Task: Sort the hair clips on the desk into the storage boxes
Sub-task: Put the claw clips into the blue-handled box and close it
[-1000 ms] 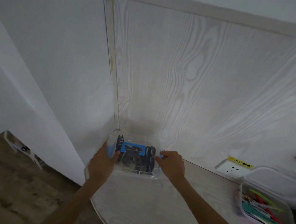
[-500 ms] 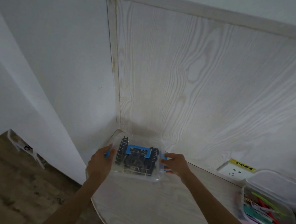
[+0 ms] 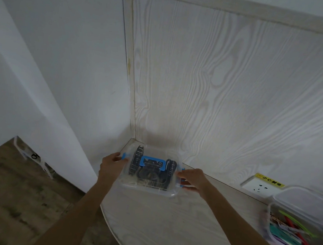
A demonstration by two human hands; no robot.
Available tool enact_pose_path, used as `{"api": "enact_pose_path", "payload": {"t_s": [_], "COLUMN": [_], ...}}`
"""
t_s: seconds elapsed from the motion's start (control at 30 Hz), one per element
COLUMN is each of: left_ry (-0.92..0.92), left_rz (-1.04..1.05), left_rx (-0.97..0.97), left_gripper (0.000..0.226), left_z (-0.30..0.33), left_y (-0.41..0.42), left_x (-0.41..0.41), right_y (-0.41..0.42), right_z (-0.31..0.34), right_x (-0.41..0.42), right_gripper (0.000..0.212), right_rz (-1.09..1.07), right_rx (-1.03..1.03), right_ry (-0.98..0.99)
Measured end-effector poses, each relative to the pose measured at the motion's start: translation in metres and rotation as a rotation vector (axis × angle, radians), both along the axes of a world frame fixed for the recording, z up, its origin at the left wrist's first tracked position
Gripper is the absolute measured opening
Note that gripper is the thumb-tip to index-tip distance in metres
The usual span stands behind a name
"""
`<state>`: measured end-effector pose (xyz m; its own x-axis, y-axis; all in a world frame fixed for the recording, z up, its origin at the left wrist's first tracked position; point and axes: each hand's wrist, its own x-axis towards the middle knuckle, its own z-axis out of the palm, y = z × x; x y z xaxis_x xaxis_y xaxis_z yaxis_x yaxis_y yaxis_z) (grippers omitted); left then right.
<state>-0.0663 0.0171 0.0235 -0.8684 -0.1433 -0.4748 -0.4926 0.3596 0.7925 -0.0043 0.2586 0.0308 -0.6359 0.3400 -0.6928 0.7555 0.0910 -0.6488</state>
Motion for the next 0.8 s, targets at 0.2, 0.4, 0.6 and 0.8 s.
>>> {"api": "enact_pose_path", "payload": {"t_s": [0.2, 0.4, 0.6, 0.8], "left_ry": [-0.12, 0.02, 0.214, 0.275], "left_rz": [-0.015, -0.194, -0.343, -0.378], "left_rx": [0.071, -0.14, -0.531, -0.65], "left_gripper": [0.013, 0.026, 0.037, 0.033], "left_z": [-0.001, -0.01, -0.011, -0.01], "left_y": [0.003, -0.001, 0.005, 0.008], "left_x": [-0.004, -0.004, 0.009, 0.013], "right_y": [0.002, -0.003, -0.009, -0.026], "right_z": [-0.008, -0.008, -0.003, -0.012], "right_x": [0.005, 0.011, 0.005, 0.022], "right_gripper": [0.045, 0.066, 0.042, 0.03], "right_rz": [-0.033, -0.011, 0.094, 0.246], "right_rx": [0.091, 0.04, 0.111, 0.713], "right_ry": [0.035, -0.082, -0.007, 0.199]}}
